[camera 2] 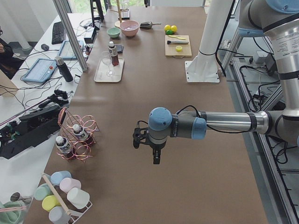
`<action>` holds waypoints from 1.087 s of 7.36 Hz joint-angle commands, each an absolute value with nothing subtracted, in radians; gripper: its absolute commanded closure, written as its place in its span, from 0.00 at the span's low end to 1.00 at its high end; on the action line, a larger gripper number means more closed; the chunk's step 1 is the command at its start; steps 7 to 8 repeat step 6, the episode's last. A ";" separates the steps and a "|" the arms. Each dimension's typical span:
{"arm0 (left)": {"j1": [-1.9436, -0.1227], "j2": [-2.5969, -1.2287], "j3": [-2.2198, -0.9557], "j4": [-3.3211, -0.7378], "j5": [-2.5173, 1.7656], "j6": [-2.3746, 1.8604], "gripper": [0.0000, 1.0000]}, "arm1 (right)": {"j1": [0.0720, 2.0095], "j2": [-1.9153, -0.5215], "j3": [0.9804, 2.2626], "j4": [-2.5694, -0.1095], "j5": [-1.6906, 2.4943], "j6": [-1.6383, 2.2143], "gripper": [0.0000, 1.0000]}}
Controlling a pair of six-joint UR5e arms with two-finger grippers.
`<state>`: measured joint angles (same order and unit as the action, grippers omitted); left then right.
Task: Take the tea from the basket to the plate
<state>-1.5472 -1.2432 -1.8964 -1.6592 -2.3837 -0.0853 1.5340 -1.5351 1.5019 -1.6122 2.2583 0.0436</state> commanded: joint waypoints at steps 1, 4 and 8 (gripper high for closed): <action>-1.546 -1.299 -1.835 -1.658 -2.375 -0.095 0.03 | 1.535 -1.534 1.502 -1.612 2.258 0.046 0.00; -1.551 -1.312 -1.838 -1.652 -2.364 -0.098 0.02 | 1.537 -1.532 1.505 -1.611 2.260 0.046 0.00; -1.551 -1.315 -1.824 -1.654 -2.378 -0.098 0.02 | 1.549 -1.540 1.508 -1.611 2.261 0.040 0.00</action>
